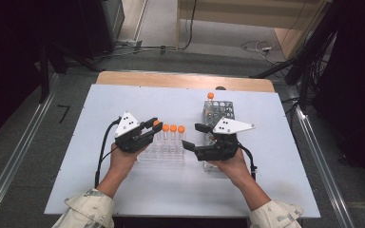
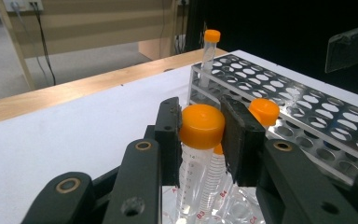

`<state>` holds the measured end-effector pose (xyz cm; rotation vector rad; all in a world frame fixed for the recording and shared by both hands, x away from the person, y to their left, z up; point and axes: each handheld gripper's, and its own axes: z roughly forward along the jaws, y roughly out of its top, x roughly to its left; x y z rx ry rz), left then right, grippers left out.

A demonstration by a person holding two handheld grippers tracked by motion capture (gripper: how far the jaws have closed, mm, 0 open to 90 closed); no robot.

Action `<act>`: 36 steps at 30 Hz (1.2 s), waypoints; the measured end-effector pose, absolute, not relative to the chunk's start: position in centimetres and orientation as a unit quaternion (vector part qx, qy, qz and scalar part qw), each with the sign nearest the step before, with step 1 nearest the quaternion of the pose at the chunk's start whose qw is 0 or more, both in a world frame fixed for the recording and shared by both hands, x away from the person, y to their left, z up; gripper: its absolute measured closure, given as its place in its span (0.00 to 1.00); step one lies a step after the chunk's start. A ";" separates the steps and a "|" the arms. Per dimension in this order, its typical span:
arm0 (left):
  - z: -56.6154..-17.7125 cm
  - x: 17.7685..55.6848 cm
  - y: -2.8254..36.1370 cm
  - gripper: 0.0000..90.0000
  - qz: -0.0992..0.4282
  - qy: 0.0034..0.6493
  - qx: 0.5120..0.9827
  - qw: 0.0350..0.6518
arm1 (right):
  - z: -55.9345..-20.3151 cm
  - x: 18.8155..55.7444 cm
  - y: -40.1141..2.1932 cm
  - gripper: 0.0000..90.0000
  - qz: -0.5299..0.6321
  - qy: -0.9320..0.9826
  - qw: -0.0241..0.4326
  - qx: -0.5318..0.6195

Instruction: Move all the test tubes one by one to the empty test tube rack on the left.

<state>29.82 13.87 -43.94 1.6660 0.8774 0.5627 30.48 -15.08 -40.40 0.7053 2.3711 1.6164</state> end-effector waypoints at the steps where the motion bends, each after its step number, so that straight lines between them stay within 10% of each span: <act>1: -43.9 29.8 13.9 0.77 0.238 0.372 0.705 0.555 | -40.4 30.5 -15.1 0.24 0.545 0.798 0.092 0.238; 36: -43.4 29.6 14.4 0.42 0.242 0.399 0.669 0.578 | -39.9 32.2 -16.9 0.24 0.540 0.780 0.164 0.270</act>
